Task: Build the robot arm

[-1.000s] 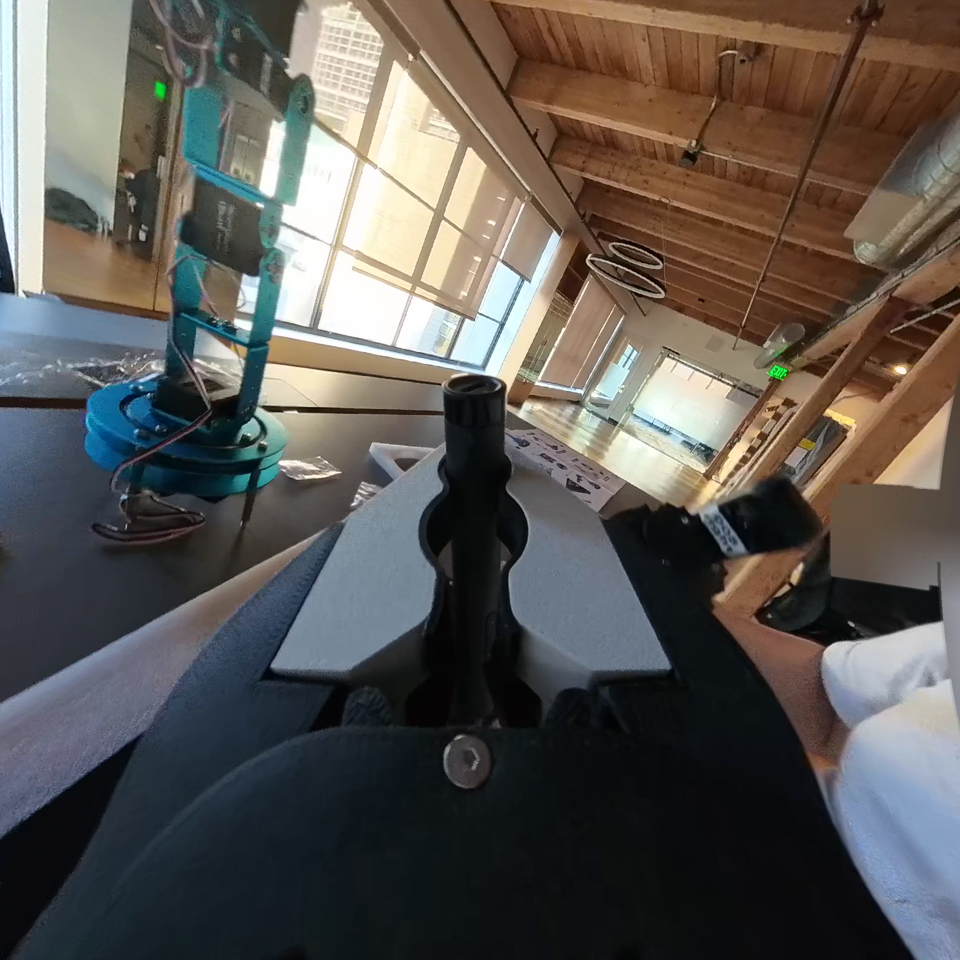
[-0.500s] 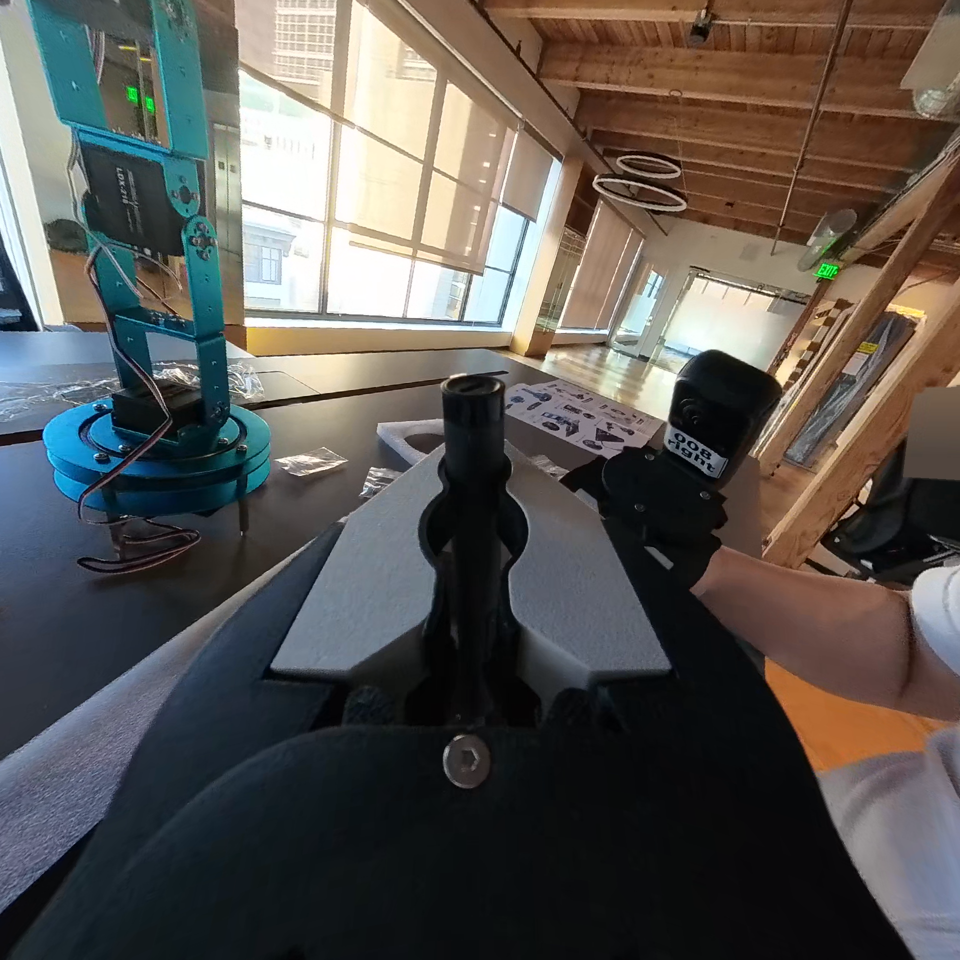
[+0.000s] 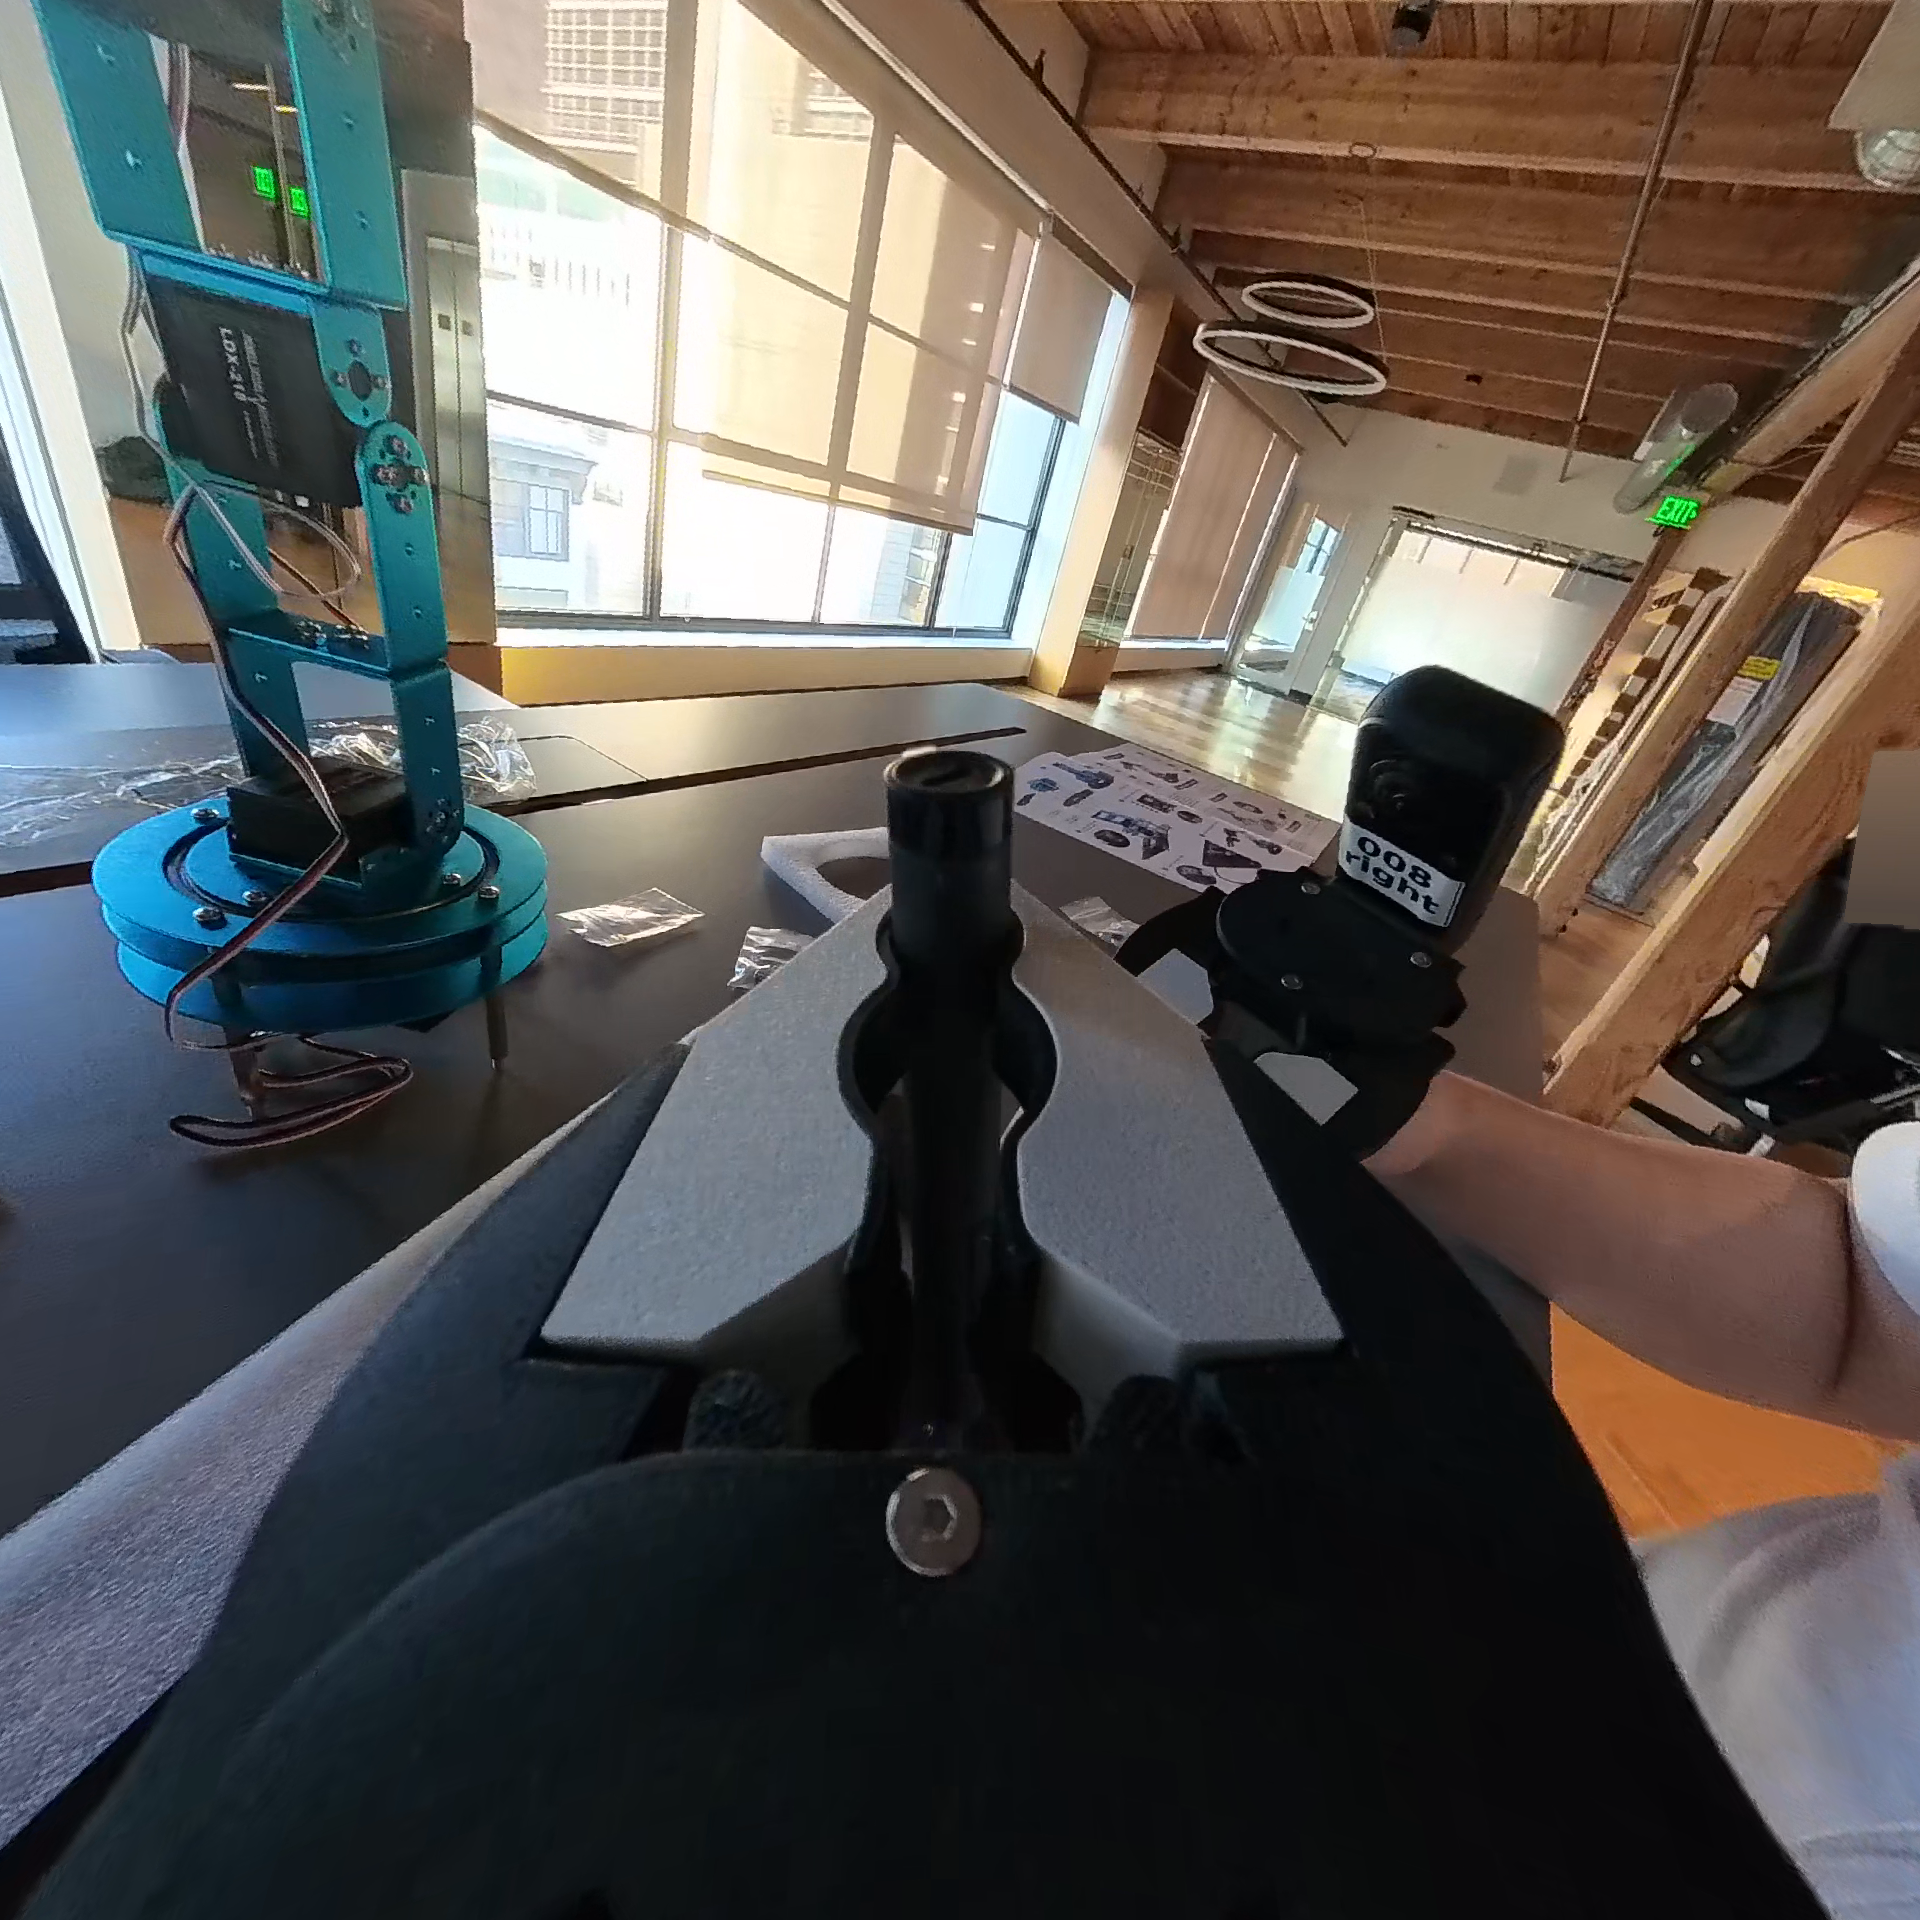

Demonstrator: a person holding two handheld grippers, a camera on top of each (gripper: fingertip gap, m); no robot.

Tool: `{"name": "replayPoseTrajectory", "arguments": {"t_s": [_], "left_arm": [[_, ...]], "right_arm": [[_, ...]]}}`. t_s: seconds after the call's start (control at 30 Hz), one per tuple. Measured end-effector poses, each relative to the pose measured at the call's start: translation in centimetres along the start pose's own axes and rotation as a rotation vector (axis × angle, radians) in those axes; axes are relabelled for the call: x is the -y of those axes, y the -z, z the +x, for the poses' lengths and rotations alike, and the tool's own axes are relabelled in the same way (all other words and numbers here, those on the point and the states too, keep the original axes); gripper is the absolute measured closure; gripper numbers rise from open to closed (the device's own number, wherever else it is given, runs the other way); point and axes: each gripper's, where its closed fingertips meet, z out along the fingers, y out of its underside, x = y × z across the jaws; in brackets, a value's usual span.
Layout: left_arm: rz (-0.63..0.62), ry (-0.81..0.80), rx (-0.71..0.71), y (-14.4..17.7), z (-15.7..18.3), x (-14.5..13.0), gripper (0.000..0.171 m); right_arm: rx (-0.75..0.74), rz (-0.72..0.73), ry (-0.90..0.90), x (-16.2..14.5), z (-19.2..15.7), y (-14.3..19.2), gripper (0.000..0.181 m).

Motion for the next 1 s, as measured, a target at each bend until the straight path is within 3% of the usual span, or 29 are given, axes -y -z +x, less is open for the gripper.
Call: {"name": "replayPoseTrajectory", "arguments": {"t_s": [0.57,0.87,1.0], "left_arm": [[0.006,-0.001,-0.021,0.2,0.4,0.2,0.163],[-0.109,-0.267,-0.164,-0.9,4.7,-1.0,0.163],[-0.151,-0.28,-0.193,-1.3,4.7,-1.2,0.163]], "right_arm": [[0.019,-0.011,0.003,-0.4,-0.3,-0.2,0.161],[0.051,-0.005,0.05,0.2,-1.5,-0.7,0.157],[0.068,-0.005,0.049,0.3,-2.0,-1.0,0.155]]}}
